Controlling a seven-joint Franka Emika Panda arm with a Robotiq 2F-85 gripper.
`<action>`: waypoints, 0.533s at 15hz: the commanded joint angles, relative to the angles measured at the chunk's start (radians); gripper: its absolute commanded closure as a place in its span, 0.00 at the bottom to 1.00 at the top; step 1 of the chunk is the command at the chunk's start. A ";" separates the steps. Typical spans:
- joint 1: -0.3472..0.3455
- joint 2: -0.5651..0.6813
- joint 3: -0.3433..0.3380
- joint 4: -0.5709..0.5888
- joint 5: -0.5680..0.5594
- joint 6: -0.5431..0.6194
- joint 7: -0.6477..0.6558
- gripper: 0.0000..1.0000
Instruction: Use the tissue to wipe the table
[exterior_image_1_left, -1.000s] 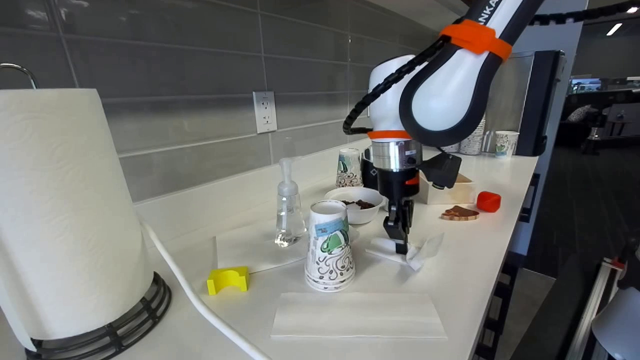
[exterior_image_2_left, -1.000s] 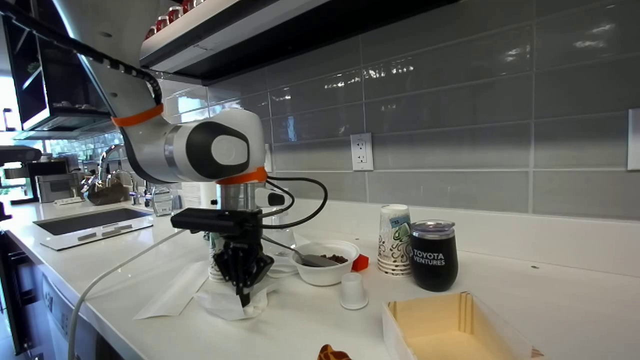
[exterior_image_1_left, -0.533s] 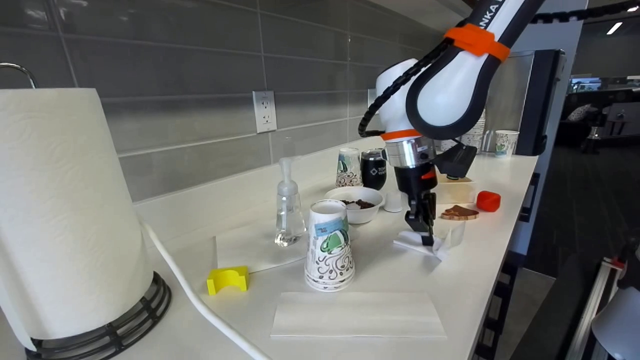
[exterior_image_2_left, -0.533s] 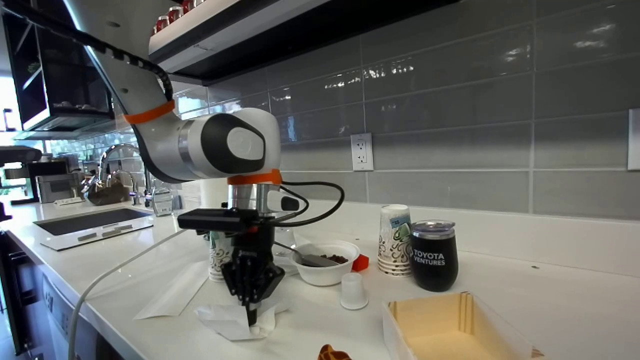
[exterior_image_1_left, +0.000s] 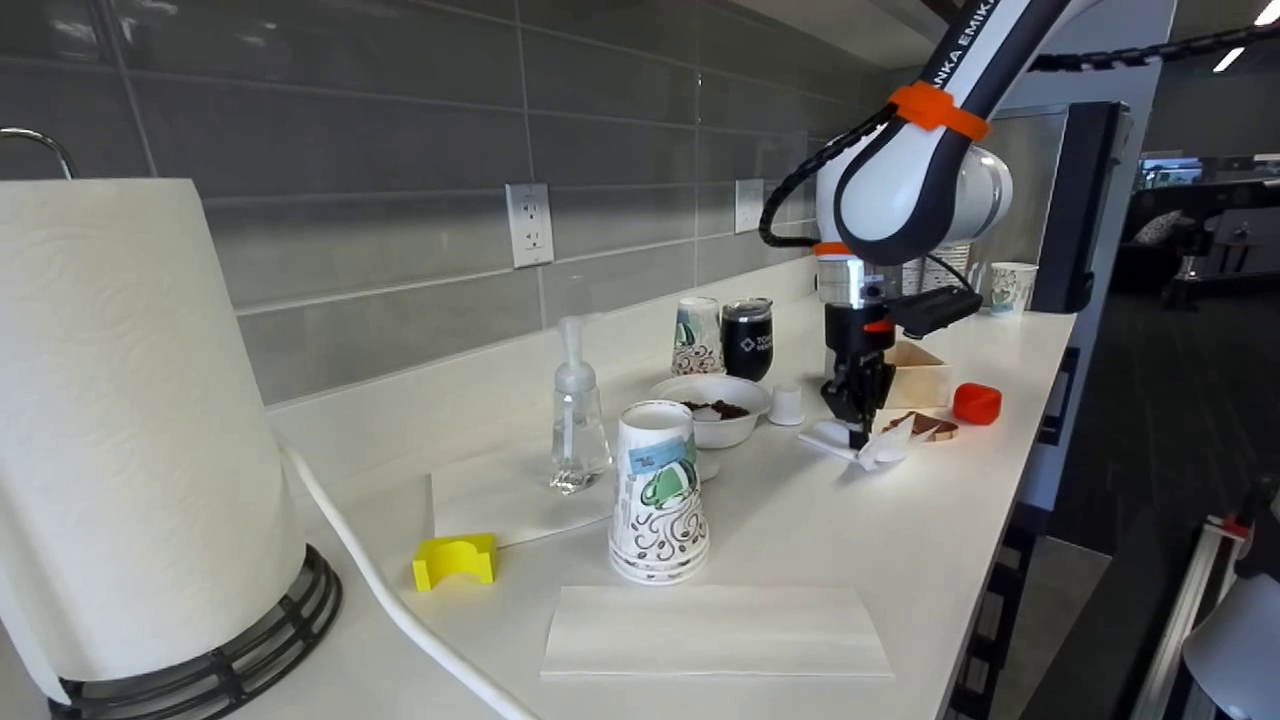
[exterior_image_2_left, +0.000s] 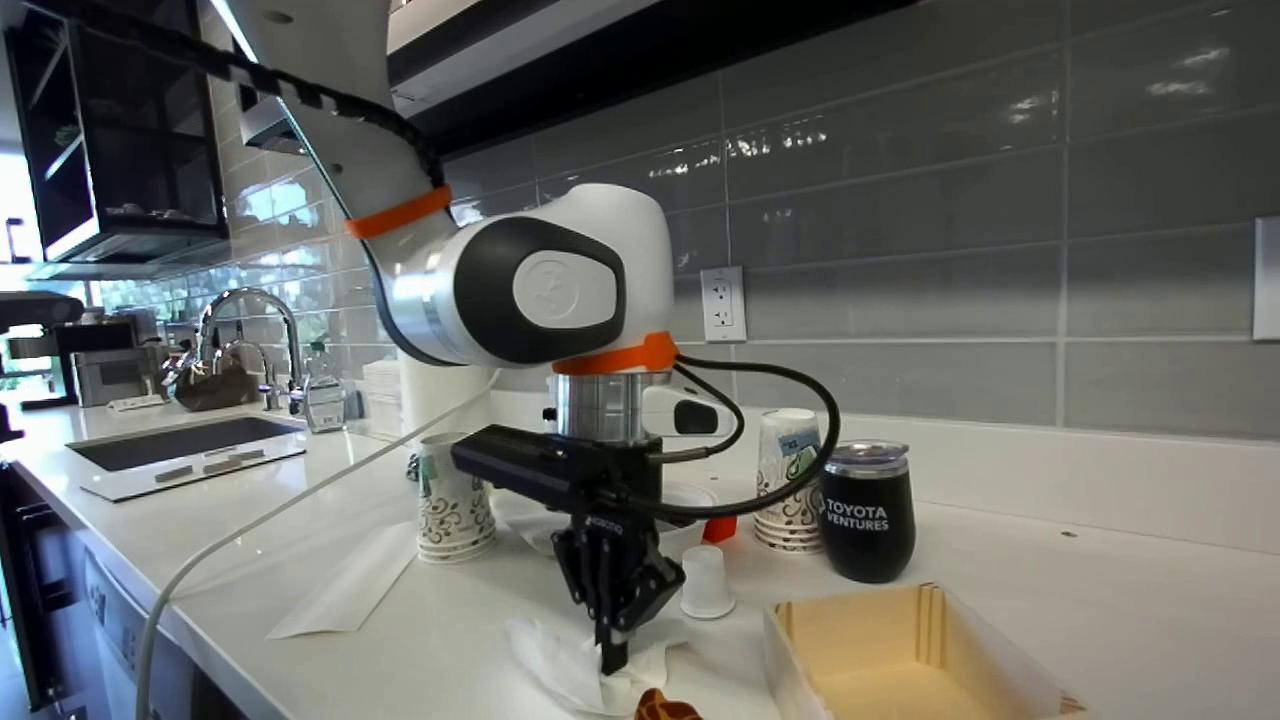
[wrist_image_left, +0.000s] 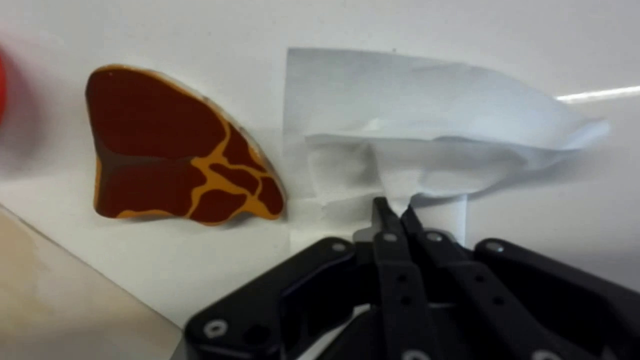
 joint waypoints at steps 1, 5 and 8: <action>0.027 0.030 -0.002 0.001 0.177 0.035 -0.147 1.00; 0.090 0.028 0.035 0.000 0.350 -0.007 -0.309 1.00; 0.139 0.030 0.075 0.000 0.414 -0.018 -0.382 1.00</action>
